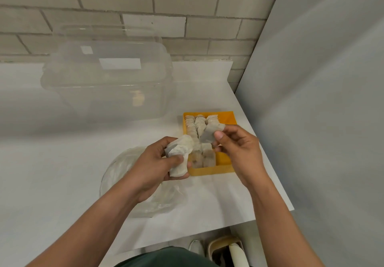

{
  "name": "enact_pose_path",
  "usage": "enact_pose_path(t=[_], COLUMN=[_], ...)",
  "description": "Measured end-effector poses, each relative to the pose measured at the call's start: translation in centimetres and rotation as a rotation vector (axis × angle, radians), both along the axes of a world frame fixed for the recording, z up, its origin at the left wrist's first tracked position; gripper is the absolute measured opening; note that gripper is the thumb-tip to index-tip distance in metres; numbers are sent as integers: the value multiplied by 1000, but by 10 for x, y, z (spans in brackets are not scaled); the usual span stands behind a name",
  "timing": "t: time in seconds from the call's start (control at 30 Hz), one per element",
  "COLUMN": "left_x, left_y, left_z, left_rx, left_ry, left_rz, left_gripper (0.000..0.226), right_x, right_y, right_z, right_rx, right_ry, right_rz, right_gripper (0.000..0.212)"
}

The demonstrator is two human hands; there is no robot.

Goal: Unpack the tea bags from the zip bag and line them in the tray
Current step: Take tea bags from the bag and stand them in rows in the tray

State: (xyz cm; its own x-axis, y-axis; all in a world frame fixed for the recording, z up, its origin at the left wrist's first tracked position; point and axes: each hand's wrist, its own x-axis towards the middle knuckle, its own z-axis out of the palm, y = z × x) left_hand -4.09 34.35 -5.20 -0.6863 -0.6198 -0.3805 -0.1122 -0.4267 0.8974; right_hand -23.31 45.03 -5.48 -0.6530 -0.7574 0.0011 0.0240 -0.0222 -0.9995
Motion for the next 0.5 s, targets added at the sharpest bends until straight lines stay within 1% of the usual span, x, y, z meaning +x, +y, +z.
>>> enact_pose_path(t=[0.1, 0.2, 0.37, 0.43, 0.5], left_x=[4, 6, 5, 5, 4], left_y=[-1, -1, -2, -2, -2], left_z=[1, 2, 4, 5, 6], left_rx=[15, 13, 30, 29, 32], left_ry=[14, 20, 48, 53, 54], left_rz=[27, 40, 86, 98, 101], left_gripper=[26, 27, 25, 25, 25], right_x=[-26, -49, -64, -67, -69], right_y=[0, -7, -20, -24, -27], right_z=[-11, -34, -61, -67, -72], right_rx=[75, 246, 462, 571, 671], right_ry=[98, 188, 240, 328, 401], right_rz=[-140, -205, -118, -72, -35], right_gripper=[6, 4, 2, 6, 16])
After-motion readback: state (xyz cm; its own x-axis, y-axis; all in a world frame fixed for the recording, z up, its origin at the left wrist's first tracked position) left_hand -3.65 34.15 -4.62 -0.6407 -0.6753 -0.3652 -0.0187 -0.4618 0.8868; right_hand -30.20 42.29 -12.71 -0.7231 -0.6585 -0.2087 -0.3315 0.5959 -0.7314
